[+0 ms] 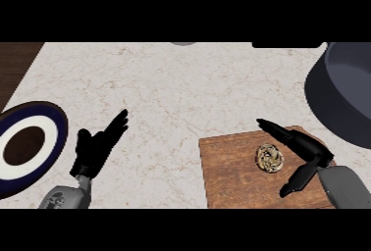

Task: Pick the cupcake from the cutting board and place it in the pot

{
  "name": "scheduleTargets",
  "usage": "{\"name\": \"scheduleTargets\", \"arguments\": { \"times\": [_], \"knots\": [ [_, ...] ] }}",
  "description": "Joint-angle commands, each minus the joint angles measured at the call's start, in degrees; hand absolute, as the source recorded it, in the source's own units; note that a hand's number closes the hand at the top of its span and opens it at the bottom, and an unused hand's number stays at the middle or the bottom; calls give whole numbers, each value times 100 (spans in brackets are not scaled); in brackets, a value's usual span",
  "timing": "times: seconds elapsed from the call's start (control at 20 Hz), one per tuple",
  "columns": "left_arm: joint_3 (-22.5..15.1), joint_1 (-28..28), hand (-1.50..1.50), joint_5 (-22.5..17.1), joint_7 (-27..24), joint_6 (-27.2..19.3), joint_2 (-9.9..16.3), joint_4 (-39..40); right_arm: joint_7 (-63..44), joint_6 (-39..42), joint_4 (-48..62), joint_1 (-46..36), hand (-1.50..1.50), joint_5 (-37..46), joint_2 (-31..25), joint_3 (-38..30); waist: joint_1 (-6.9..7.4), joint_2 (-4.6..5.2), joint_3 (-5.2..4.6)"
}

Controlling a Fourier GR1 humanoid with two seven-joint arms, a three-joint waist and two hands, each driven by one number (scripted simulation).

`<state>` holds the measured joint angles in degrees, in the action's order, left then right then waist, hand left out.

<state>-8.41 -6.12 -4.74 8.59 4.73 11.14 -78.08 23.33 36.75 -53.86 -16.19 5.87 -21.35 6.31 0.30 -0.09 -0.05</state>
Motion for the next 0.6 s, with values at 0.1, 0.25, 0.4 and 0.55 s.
{"name": "scheduleTargets", "arguments": {
  "times": [0.1,0.25,0.4,0.55],
  "knots": [
    [-13,114,0,141,114,-106,-211,-232,357,24,1227,-561,-150,281,423,-55,32,22,10],
    [177,314,0,-18,-168,274,126,-145,1304,-624,810,-300,150,1123,227,493,54,21,12],
    [38,-62,0,132,429,-57,-177,-364,1728,-430,1443,-288,150,1021,215,377,33,26,14],
    [50,56,0,154,272,-21,-161,-302,1664,-373,1532,-243,150,854,400,389,49,30,14]
  ]
}}
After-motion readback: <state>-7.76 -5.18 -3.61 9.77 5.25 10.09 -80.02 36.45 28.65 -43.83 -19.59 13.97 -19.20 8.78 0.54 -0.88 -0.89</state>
